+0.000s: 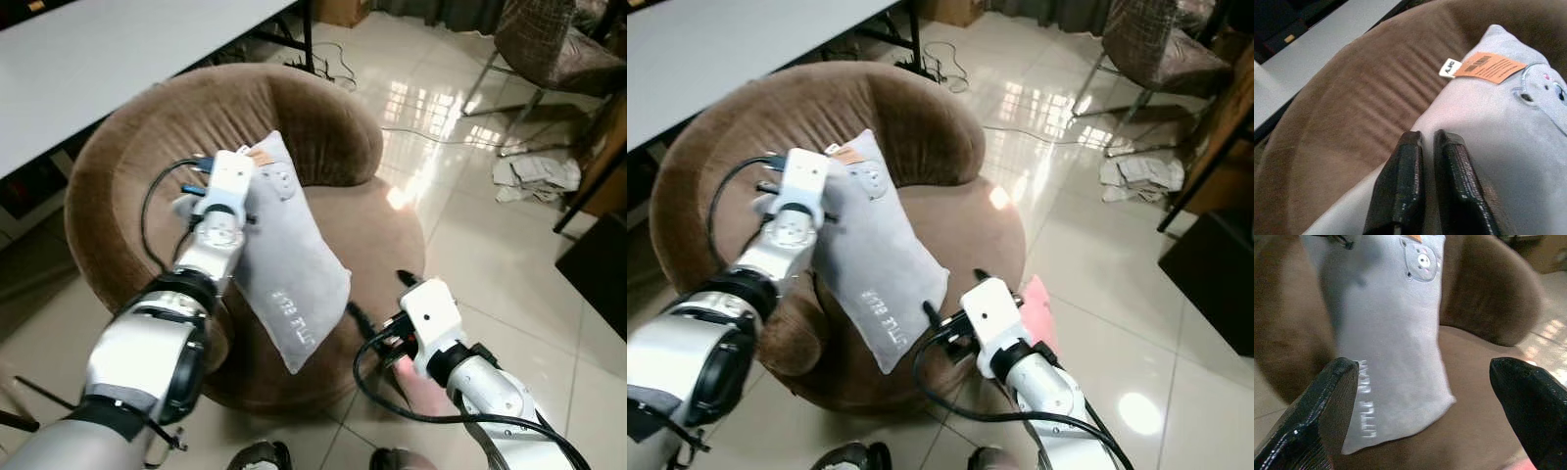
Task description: Move the pillow to the sofa from floor
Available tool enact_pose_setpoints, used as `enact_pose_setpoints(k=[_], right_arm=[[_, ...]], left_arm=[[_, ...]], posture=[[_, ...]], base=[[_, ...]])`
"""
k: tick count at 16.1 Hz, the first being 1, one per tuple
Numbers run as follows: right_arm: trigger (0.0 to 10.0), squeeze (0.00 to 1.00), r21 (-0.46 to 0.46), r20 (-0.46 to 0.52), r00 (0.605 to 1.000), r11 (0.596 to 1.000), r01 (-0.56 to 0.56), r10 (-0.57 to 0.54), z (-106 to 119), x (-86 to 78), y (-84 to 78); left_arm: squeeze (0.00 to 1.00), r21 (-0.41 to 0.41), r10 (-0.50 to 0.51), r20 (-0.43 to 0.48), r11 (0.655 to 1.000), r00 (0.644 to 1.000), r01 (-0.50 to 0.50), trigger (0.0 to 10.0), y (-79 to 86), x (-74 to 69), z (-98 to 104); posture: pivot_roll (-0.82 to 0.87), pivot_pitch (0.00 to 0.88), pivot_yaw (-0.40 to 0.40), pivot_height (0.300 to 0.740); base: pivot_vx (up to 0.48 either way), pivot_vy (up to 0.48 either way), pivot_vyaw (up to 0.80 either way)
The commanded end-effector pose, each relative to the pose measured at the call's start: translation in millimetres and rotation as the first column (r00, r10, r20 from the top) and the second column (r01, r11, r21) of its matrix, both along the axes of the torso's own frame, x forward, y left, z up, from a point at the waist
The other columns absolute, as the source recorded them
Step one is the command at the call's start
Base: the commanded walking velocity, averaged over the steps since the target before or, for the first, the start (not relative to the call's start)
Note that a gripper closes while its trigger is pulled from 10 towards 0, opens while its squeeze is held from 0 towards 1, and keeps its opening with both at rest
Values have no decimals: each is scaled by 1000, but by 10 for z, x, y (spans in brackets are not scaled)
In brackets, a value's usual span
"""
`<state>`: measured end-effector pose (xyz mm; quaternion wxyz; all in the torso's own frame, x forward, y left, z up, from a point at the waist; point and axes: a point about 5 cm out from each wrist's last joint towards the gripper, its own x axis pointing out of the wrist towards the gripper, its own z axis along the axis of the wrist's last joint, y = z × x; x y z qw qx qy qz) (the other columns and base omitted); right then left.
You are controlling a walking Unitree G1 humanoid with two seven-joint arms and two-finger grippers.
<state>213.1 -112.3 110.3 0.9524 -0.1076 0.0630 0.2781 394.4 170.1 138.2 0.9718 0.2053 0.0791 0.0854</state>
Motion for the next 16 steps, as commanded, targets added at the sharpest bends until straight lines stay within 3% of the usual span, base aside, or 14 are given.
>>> enact_pose_setpoints(k=[1,3,6,7,8,10,11,12,14,16], right_arm=[[10000,0,15,-20,999,999,-36,37,3,-45,37],[10000,0,9,-27,998,999,-49,49,-7,-38,32],[10000,0,-7,0,1000,1000,-22,22,9,10,7],[10000,0,-9,9,1000,1000,-1,1,12,18,-5],[10000,0,-16,28,998,998,56,-56,12,40,-34],[10000,0,-13,39,991,992,128,-127,16,70,-75],[10000,0,0,60,970,972,236,-235,34,127,-139],[10000,0,1,88,931,935,355,-354,47,209,-201],[10000,0,-8,106,927,932,363,-360,47,272,-182],[10000,0,35,92,918,923,383,-385,63,315,-199]], left_arm=[[1000,24,29,24,999,999,-29,10000,66,36,103],[1000,50,62,37,997,997,-64,10000,171,33,132],[1000,14,81,98,996,992,-83,10000,270,45,233],[690,-55,60,109,997,992,-54,10000,250,55,254],[0,-232,-32,135,971,990,63,10000,162,65,263],[0,-331,-120,118,931,986,153,10000,95,39,184],[0,-400,-224,117,881,968,252,10000,33,-22,87],[0,-377,-313,169,855,935,355,10000,5,-176,14],[0,-329,-363,200,850,910,411,10000,-20,-412,-41],[0,-353,-360,221,837,906,419,10000,-32,-692,-51]], posture=[[-180,160,64,740],[-172,162,55,740],[-161,149,55,740],[-156,143,60,740],[-147,125,67,740],[-134,112,63,740],[-116,105,55,740],[-97,90,46,740],[-86,77,39,740],[-74,69,26,740]], base=[[0,0,0],[0,0,0],[0,0,0],[0,0,0],[0,0,0],[0,0,0],[0,0,0],[0,0,0],[0,0,0],[0,0,0]])
